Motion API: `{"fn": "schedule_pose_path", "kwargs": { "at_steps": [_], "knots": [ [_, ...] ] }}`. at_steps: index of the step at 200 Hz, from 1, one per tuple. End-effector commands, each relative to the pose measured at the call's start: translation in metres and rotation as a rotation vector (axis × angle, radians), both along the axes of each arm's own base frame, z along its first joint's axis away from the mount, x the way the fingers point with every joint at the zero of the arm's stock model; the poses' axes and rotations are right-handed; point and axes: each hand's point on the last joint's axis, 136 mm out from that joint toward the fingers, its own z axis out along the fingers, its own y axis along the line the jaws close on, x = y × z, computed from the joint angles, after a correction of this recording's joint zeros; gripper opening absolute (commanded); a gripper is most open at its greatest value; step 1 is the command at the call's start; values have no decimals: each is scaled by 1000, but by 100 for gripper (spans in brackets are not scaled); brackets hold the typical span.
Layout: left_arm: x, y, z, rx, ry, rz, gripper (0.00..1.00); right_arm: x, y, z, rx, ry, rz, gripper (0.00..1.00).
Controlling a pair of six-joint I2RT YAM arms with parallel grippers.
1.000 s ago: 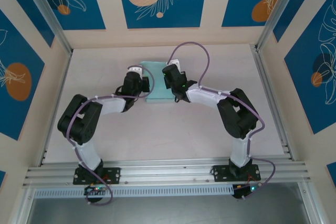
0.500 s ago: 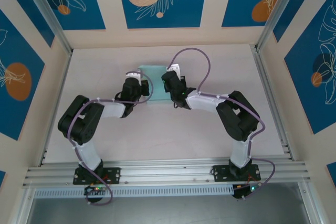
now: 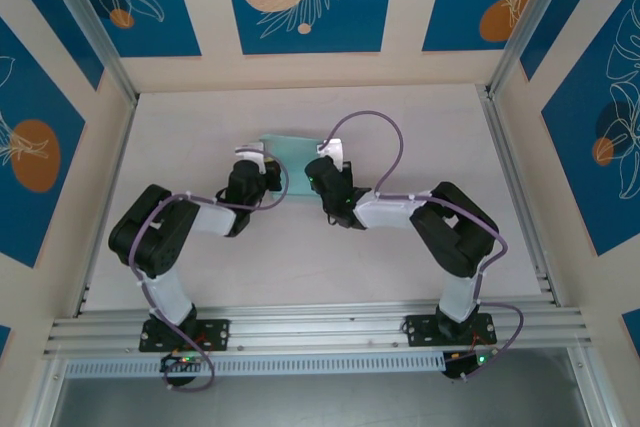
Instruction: Fold the paper box
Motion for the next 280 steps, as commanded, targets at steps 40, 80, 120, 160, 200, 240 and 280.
{"fn": "schedule_pose_path", "kwargs": {
  "at_steps": [40,80,120,160,200,240,280],
  "knots": [
    [-40,-17,-59,50,176,-116,0,-46,10,-66,-33,177,97,0],
    [-45,-12,-72,51,196,-99,3,-54,2,-80,-33,214,74,0],
    [-48,-11,-79,45,211,-99,12,-61,-11,-90,-44,244,31,0],
    [-53,-4,-81,52,213,-76,15,-64,-18,-98,-57,257,12,0],
    [-60,2,-77,52,198,-71,31,-63,-20,-108,-83,276,-6,0],
    [-67,8,-71,64,190,-69,50,-61,-23,-107,-88,272,-37,0],
    [-83,14,-75,79,210,-83,80,-60,-26,-111,-97,284,-61,0]
  ]
}}
